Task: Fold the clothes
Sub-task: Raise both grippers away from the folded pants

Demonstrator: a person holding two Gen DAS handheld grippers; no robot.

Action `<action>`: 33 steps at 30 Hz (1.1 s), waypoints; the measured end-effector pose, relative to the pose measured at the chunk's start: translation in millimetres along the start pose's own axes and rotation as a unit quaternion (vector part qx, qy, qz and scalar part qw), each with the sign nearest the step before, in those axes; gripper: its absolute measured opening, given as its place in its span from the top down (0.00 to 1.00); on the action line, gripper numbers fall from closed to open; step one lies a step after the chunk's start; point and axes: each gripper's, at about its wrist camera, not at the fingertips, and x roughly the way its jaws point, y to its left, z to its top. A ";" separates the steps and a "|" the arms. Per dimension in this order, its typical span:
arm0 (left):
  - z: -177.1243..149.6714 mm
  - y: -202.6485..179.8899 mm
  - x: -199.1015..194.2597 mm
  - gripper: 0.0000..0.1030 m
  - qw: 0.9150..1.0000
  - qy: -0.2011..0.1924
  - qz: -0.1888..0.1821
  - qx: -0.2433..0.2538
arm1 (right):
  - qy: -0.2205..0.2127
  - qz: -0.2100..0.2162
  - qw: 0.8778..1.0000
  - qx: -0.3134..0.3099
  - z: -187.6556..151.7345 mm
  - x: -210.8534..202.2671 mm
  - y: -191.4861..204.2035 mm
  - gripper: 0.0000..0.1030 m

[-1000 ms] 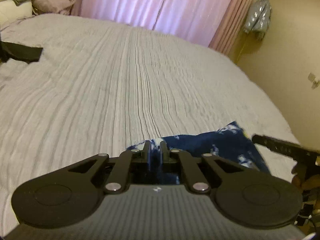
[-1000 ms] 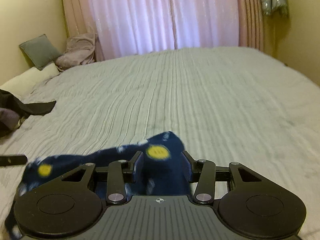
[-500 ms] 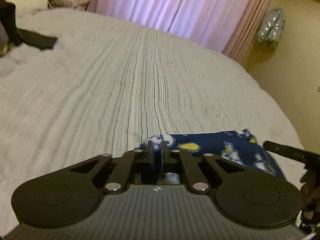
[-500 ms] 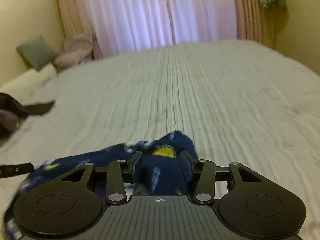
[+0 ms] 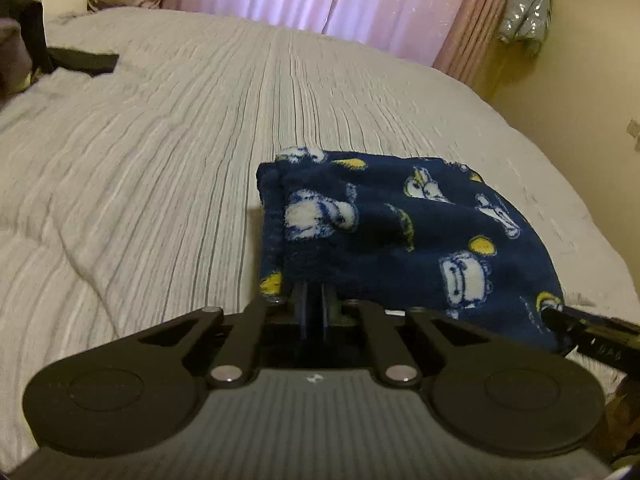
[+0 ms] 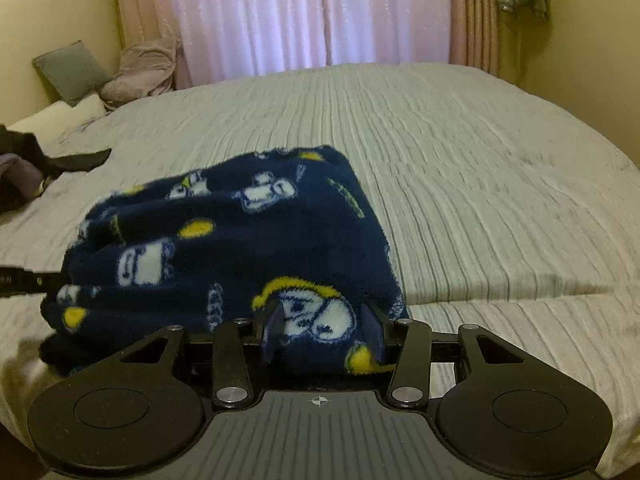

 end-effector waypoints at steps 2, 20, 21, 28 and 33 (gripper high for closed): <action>1.8 -2.3 -5.9 0.94 1.000 0.003 0.003 0.003 | -0.003 0.004 1.000 0.004 5.0 -9.9 2.3 0.55; -44.2 -18.3 -77.1 0.67 0.998 0.053 0.028 0.018 | 0.015 -0.024 0.999 0.037 -40.5 -82.8 41.3 0.30; -45.2 -17.7 -80.1 0.67 0.998 0.051 0.027 0.019 | 0.013 -0.027 0.999 0.040 -41.2 -86.9 42.4 0.30; -51.2 -11.1 -100.6 0.62 0.999 0.041 0.023 0.019 | -0.001 -0.037 0.998 0.041 -43.1 -109.1 54.0 0.30; -58.7 -8.2 -116.4 0.58 0.999 0.033 0.025 0.024 | -0.006 -0.037 0.999 0.031 -49.0 -123.4 66.1 0.30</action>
